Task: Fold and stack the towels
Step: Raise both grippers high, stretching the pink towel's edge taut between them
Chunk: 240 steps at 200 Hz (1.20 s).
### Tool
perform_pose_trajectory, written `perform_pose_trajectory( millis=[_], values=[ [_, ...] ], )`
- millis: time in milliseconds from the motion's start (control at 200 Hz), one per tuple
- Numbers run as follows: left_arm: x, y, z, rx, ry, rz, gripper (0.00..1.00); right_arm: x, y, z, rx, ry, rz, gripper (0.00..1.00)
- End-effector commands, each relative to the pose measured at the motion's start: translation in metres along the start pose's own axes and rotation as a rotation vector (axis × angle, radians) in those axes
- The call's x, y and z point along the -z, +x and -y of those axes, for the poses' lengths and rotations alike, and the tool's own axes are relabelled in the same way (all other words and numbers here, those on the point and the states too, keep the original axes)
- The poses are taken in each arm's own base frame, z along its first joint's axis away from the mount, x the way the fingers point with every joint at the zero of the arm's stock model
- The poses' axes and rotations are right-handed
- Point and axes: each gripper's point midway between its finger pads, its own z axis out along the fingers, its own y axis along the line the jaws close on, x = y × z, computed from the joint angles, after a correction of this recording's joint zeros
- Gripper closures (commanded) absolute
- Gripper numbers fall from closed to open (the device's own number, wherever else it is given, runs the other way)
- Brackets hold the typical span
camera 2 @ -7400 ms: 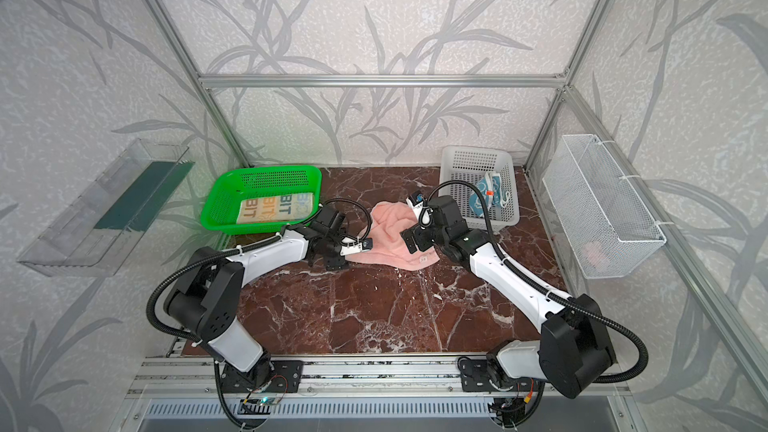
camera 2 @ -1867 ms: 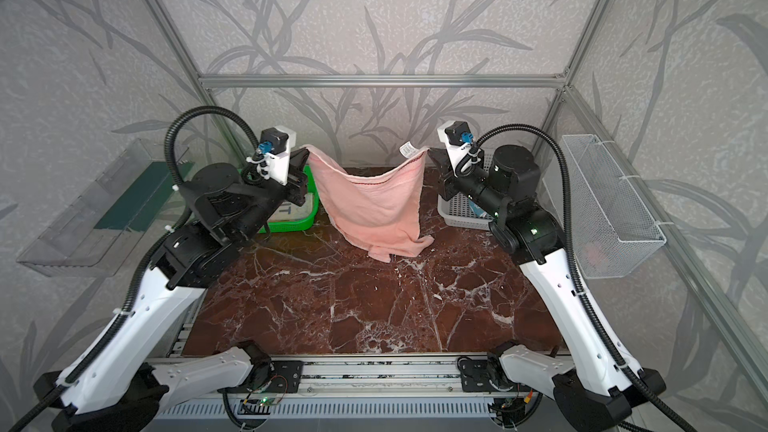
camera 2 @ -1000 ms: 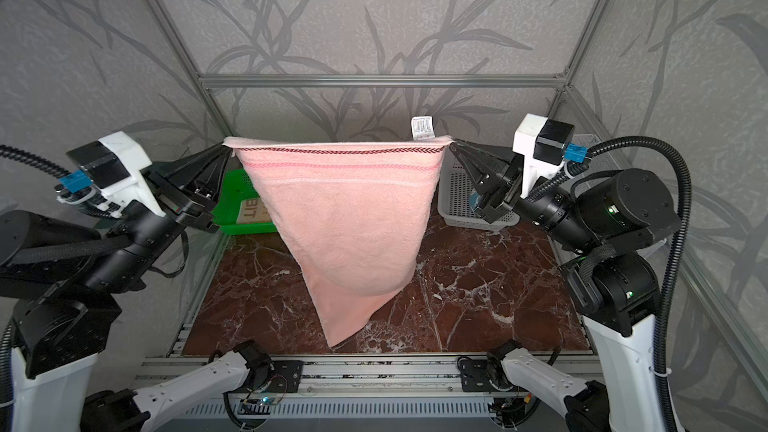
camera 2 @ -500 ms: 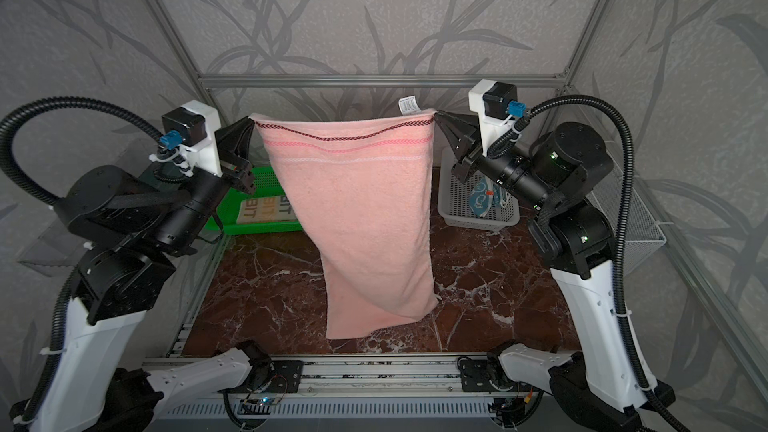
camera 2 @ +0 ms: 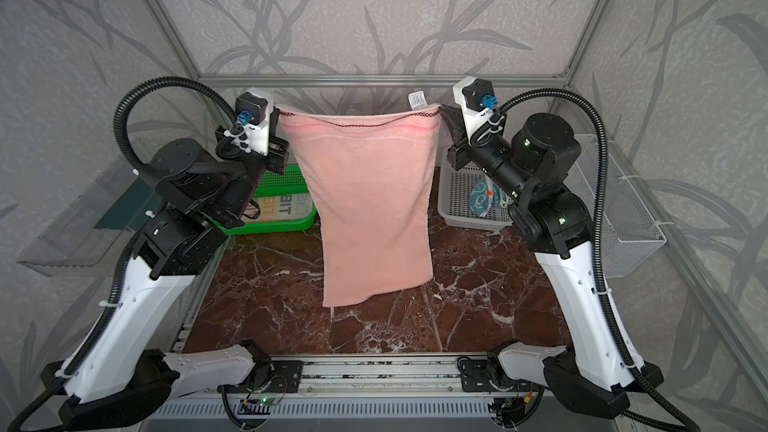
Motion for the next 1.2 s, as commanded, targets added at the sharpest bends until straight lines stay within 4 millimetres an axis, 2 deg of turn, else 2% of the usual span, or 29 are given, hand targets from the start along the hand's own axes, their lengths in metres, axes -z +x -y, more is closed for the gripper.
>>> perform_pose_trajectory(
  millis=[0, 225, 470, 680, 860, 990, 1090, 1195],
  values=[
    [0.021, -0.024, -0.021, 0.052, -0.022, 0.083, 1.0, 0.018, -0.027, 0.001, 0.023, 0.005, 0.072, 1.0],
    [0.058, -0.043, -0.027, 0.146, 0.073, 0.158, 1.0, 0.041, -0.044, -0.02, -0.008, -0.109, 0.114, 1.0],
    [0.101, -0.061, -0.025, 0.218, 0.21, 0.264, 1.0, 0.08, -0.078, -0.043, -0.044, -0.236, 0.214, 1.0],
    [0.12, -0.069, -0.031, 0.228, 0.227, 0.309, 1.0, 0.107, -0.1, -0.052, -0.039, -0.287, 0.287, 1.0],
    [0.132, -0.079, -0.04, 0.236, 0.225, 0.351, 1.0, 0.107, -0.105, -0.05, -0.042, -0.279, 0.295, 1.0],
    [0.133, -0.083, -0.045, 0.22, 0.206, 0.36, 1.0, 0.104, -0.113, -0.045, -0.031, -0.255, 0.315, 1.0],
    [0.125, -0.081, -0.045, 0.194, 0.178, 0.349, 1.0, 0.096, -0.114, -0.039, -0.013, -0.229, 0.308, 1.0],
    [0.107, -0.071, -0.039, 0.16, 0.15, 0.31, 1.0, 0.079, -0.104, -0.032, -0.002, -0.198, 0.266, 1.0]
  ],
)
